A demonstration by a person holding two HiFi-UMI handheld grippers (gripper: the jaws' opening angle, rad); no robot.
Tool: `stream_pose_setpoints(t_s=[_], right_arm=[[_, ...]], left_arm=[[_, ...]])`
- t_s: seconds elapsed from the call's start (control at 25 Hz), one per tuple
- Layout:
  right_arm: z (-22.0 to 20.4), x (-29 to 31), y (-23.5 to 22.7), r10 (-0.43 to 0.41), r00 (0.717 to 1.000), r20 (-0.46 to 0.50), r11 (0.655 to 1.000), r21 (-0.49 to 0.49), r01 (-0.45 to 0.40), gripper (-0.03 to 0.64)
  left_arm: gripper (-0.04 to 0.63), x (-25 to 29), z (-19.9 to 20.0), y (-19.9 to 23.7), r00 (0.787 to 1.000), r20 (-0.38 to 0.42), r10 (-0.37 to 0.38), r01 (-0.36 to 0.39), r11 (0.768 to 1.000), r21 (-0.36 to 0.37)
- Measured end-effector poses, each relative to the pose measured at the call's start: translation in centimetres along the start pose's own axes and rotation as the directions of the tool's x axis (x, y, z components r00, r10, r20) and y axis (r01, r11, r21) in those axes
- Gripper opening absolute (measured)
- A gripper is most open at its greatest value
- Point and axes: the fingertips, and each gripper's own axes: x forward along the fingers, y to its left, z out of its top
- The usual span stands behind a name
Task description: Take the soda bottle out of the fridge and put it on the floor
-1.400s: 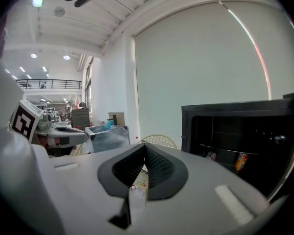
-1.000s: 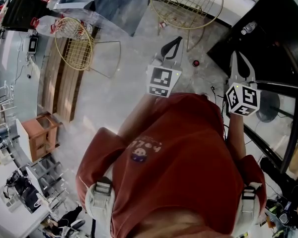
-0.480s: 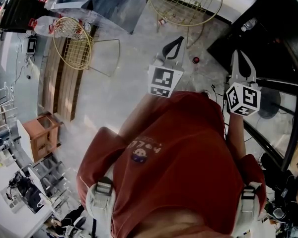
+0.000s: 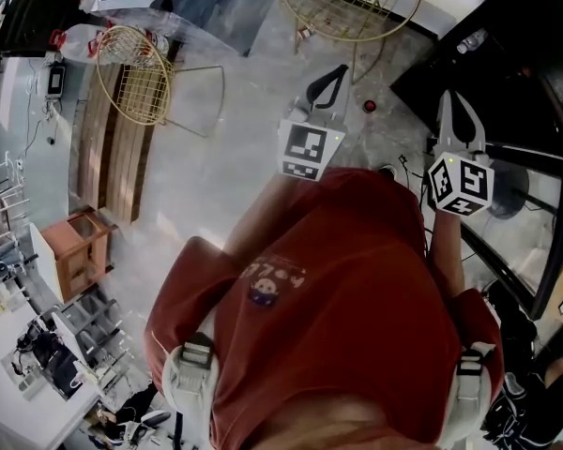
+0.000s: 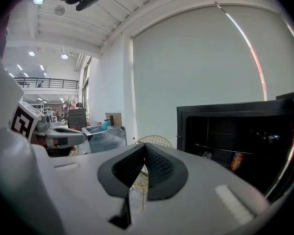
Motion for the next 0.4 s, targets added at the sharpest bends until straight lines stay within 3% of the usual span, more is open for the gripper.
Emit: stream_pose_setpoints(t_s=[0.4], right_arm=[[-0.3, -0.22, 0.36, 0.018, 1.0, -0.003, 1.0, -0.001, -0.018, 0.0]], left_arm=[[0.0, -0.36, 0.45, -0.85, 0.999, 0.031, -0.021, 0.02, 1.0, 0.009]])
